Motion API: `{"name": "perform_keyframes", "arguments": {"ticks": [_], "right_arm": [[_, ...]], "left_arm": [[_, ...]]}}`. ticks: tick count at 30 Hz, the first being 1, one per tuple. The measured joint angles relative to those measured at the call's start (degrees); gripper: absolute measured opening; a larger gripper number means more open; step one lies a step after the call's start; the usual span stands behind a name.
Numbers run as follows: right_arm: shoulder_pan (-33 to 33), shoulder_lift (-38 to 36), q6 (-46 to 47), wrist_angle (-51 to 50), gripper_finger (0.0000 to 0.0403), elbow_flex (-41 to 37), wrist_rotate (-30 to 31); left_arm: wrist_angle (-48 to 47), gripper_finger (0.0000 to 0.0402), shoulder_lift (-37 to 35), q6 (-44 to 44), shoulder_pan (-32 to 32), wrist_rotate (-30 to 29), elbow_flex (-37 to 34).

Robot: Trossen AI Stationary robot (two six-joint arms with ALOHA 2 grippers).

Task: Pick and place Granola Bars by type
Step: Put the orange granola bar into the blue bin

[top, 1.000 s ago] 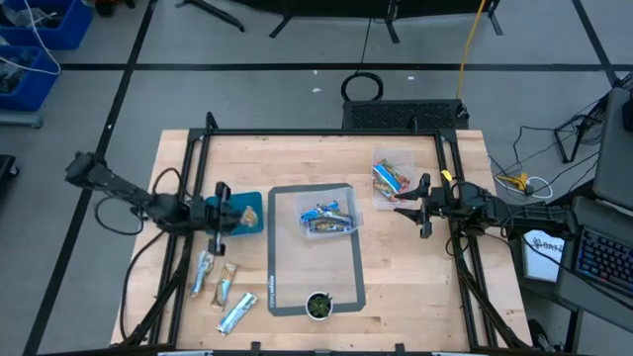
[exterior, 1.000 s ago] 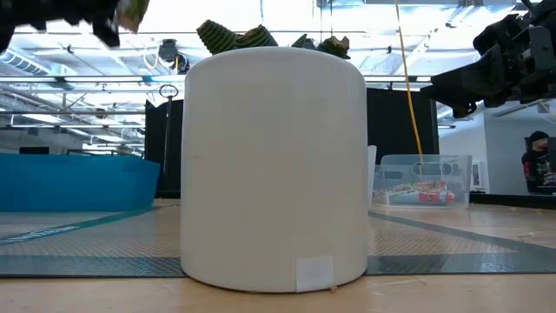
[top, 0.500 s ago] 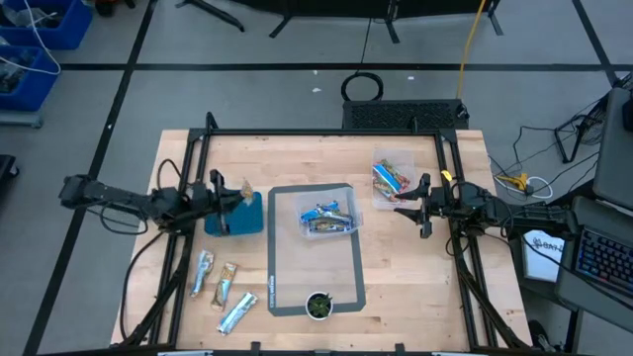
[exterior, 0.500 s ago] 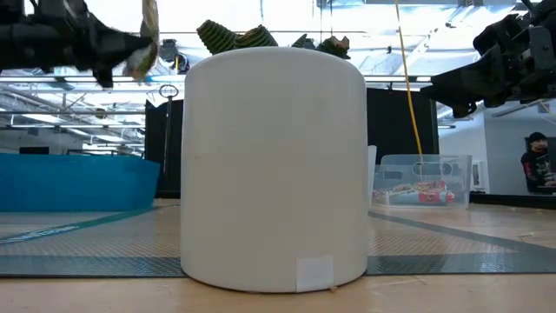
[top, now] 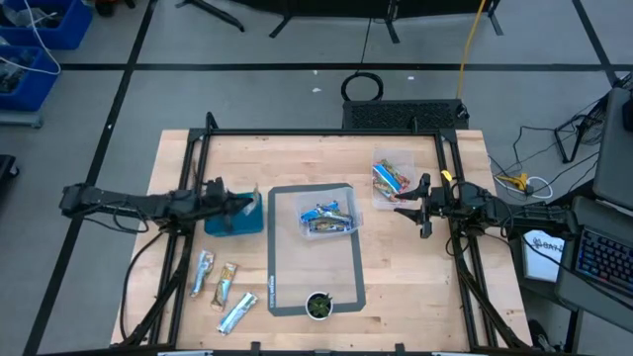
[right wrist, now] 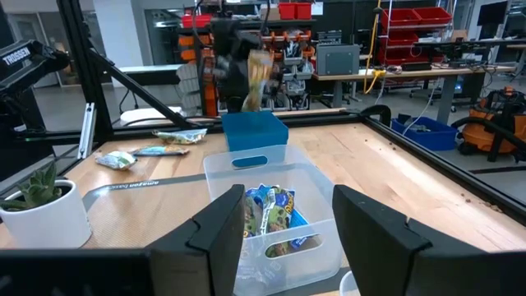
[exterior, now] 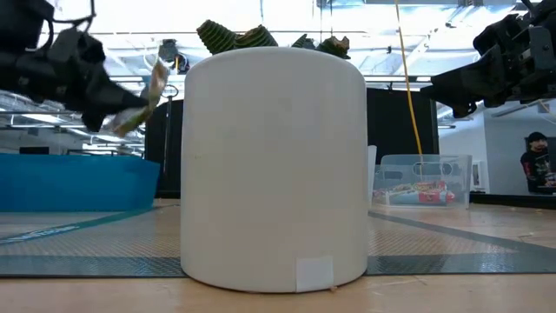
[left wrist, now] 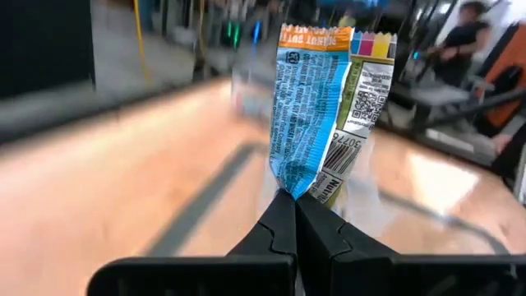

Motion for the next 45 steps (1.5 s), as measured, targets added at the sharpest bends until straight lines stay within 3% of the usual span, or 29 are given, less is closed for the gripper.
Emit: {"name": "perform_keyframes", "arguments": {"ticks": [7, 14, 19, 27, 33, 45], "right_arm": [[0.00, -0.01, -0.01, 0.00, 0.0176, 0.00, 0.00], [0.00, 0.00, -0.02, 0.00, 0.0176, 0.00, -0.01], [0.02, -0.02, -0.02, 0.00, 0.0176, 0.00, 0.00], [0.00, -0.02, -0.01, 0.04, 0.0176, 0.00, 0.00], [0.00, -0.02, -0.01, 0.01, 0.0176, 0.00, 0.00], [0.00, -0.01, -0.01, 0.01, 0.0176, 0.00, 0.00]], "left_arm": [[-11.97, 0.0000, 0.03, -9.71, -0.04, 1.12, 1.18], [-34.56, 0.0000, 1.43, -16.80, -0.06, -0.53, 12.53], [-47.88, 0.0000, 5.84, -26.93, -0.11, -1.20, 15.19], [-48.36, 0.0000, 16.28, -35.65, -0.11, 3.66, 15.19], [-48.05, 0.0007, 23.21, -39.92, -0.11, 10.58, 15.19], [-42.43, 0.0078, 25.43, -36.99, -0.11, 12.62, 15.21]]}}
